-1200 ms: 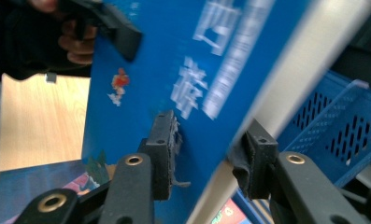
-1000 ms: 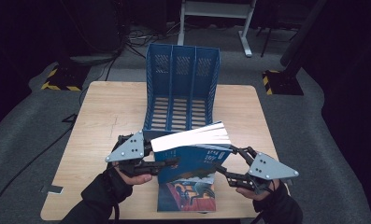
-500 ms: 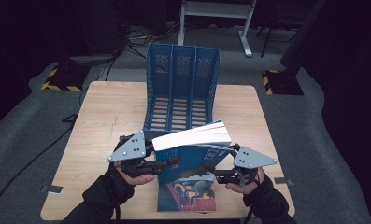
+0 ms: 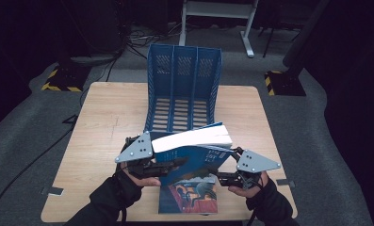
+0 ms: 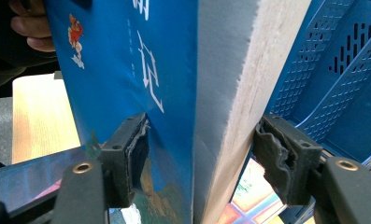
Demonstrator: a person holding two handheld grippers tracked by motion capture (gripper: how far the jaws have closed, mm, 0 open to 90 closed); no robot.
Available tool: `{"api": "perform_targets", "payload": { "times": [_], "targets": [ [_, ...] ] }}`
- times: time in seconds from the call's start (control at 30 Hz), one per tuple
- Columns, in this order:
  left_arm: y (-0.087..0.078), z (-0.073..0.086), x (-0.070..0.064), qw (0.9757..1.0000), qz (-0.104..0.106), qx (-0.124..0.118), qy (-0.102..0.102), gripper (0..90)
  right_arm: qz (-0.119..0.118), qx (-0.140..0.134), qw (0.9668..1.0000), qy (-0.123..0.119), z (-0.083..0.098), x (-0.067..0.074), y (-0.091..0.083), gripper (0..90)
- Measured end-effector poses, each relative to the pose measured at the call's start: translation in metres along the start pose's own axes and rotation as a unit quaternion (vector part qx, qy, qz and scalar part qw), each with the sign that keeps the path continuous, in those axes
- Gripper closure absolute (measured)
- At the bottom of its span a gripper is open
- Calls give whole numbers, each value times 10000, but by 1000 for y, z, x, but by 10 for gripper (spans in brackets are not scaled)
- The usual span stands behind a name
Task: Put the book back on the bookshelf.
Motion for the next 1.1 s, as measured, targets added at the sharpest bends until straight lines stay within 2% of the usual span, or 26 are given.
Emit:
{"api": "perform_targets", "payload": {
  "times": [0.13,0.2,0.3,0.43,0.57,0.77,0.87,0.9,0.93,0.97,1.07,1.1],
  "targets": [
    [1,-2,0,9999,-15,119,118,599,13,51,10000,-20,0,0,0,364],
    [0,-2,-2,9998,-6,148,158,603,68,161,9998,-76,1,-1,-3,364],
    [0,-2,-2,9998,-20,151,153,604,119,394,9991,-116,12,-5,-13,352],
    [0,-2,-2,9998,-14,140,169,604,340,674,9971,119,38,-19,-31,339],
    [0,-2,-3,9996,-45,134,234,604,649,931,9929,354,65,-30,-45,344],
    [0,-1,-5,9993,-38,113,343,605,1025,1344,9843,501,101,-43,-59,340],
    [0,-1,-6,9994,-81,103,327,604,1185,1578,9785,606,120,-48,-63,339],
    [0,-1,-6,9994,-101,111,313,605,1210,1642,9763,718,127,-50,-65,334],
    [0,-1,-6,9994,-101,111,313,605,1210,1642,9763,718,127,-50,-65,334],
    [1,-1,-6,9995,-161,134,255,605,1269,1828,9719,771,140,-53,-68,334],
    [0,-2,-6,9993,-282,169,181,606,1303,1830,9704,886,146,-55,-70,335],
    [0,-2,-5,9993,-297,173,170,606,1353,1867,9681,977,150,-57,-73,338]
  ]
}}
Point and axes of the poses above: each handheld gripper's, and its own axes: y roughly forward along the jaws, z roughly out of its underside, x roughly to its left, the point moved 5 cm from there along y, roughly forward along the jaws, and after that the axes turned 6 degrees about -x, right-handed, at the moved point
